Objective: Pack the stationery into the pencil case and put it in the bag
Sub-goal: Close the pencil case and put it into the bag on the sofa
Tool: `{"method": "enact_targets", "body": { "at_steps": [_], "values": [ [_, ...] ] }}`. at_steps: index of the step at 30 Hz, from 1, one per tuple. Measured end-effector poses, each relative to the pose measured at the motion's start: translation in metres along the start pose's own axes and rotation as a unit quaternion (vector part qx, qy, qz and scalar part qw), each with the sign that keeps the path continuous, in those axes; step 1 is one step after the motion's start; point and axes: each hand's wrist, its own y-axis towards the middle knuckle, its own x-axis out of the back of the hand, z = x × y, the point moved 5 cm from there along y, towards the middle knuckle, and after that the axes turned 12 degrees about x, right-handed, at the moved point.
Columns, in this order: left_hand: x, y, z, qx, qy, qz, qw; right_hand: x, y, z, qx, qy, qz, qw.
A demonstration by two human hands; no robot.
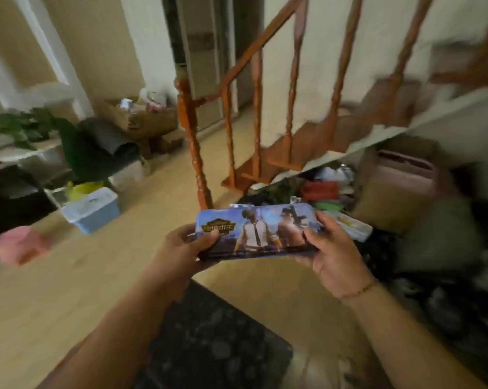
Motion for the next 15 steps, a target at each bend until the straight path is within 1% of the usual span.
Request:
{"method": "enact_targets", "body": {
  "at_steps": [3,6,9,12,15],
  "values": [
    [-0.117,0.016,0.007,0.003,0.058,0.113,0.992,0.099,-0.036,0.057,0.068,-0.038,-0.088,0.993],
    [-0.241,0.005,0.029,0.016,0.101,0.217,0.971,0.195,-0.098,0.108,0.123,-0.059,-0.203,0.970],
    [-0.355,-0.026,0.061,0.041,0.152,0.312,0.937,0.278,-0.170,0.145,0.155,-0.058,-0.313,0.935],
    [-0.450,-0.063,0.094,0.056,0.193,0.388,0.900,0.343,-0.241,0.169,0.172,-0.043,-0.385,0.906],
    [-0.525,-0.102,0.129,0.065,0.232,0.445,0.863,0.390,-0.304,0.184,0.176,-0.032,-0.441,0.880]
  ]
}}
